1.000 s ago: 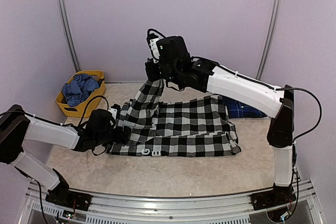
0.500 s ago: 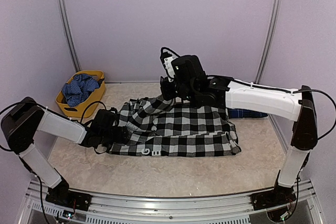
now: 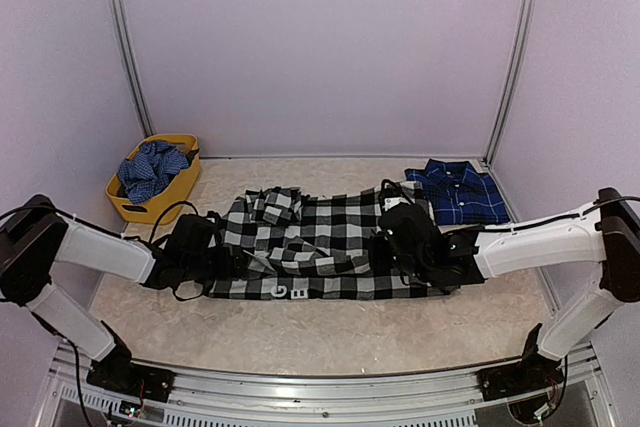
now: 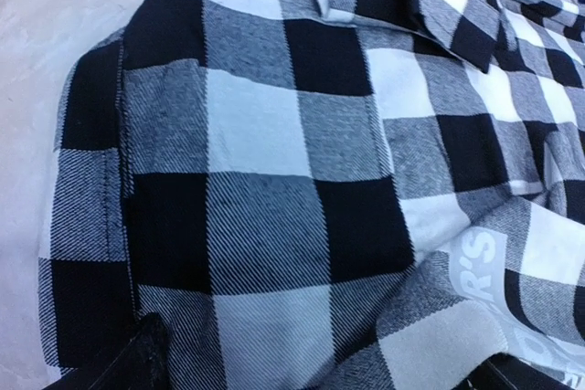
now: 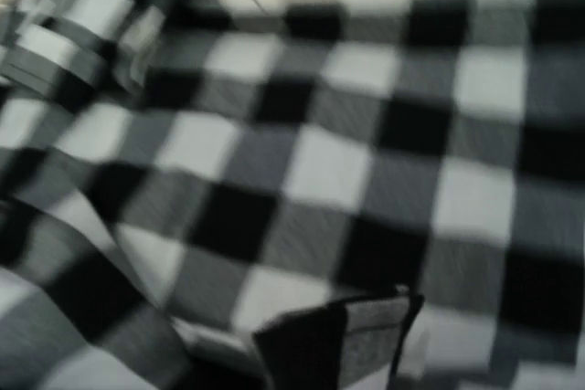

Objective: Fold and stack the long sleeve shirts
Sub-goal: Fold the flattened shirt at the center of the board.

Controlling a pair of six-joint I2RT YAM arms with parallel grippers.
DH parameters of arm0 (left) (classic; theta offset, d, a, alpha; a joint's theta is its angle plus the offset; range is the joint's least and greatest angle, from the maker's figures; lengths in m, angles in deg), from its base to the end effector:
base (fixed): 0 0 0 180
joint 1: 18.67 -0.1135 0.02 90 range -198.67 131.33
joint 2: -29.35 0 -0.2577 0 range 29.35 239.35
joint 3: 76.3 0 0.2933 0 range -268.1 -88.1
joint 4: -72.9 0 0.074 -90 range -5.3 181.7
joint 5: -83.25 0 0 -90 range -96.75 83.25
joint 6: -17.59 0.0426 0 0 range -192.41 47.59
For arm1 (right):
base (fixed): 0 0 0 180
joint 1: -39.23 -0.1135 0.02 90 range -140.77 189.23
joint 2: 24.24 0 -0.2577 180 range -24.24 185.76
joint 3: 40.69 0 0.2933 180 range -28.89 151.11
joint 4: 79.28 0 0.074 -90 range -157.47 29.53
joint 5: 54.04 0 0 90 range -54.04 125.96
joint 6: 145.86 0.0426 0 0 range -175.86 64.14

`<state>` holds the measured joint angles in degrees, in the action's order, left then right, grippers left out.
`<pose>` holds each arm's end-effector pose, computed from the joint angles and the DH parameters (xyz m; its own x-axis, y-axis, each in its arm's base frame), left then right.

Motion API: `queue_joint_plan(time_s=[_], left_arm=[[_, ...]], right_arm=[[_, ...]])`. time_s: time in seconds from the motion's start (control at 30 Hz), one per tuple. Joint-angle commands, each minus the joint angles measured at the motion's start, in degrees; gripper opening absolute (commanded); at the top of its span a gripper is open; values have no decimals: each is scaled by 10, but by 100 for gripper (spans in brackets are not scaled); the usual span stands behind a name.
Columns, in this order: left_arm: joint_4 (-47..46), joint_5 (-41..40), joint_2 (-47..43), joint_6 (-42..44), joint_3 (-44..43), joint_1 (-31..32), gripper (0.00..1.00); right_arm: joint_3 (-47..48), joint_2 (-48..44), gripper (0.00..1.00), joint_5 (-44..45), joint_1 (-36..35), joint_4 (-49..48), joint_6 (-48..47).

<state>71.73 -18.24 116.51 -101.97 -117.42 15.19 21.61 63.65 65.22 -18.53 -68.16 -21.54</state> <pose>0.2479 -0.1561 0.0781 -0.7211 -0.0983 -0.6858 0.0839 0.9702 -0.2274 0.2119 0.2969 0.1779 -0.5616 0.0317 -0.8268 -0.2570 0.9432 0.2107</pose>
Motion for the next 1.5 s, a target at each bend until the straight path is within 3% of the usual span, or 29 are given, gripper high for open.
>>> queue_joint_plan(time_s=[0.0,0.3,0.57,0.93,1.17,1.47], left_arm=[[12,34,-42,-4,22,28,95],[-12,36,-125,-15,81,57,99],[5,56,-200,2,105,58,99],[-6,67,-248,-1,103,56,99],[-4,75,-217,-1,75,58,99],[-8,81,-204,-2,58,59,99]], right_arm=[[-64,-27,4,28,-14,-50,107],[-125,-49,15,58,-54,2,224],[-153,-95,31,88,-84,98,312],[-160,-174,61,83,-78,155,314],[-154,-172,62,-2,-19,144,261],[-179,-127,52,-133,50,65,210]])
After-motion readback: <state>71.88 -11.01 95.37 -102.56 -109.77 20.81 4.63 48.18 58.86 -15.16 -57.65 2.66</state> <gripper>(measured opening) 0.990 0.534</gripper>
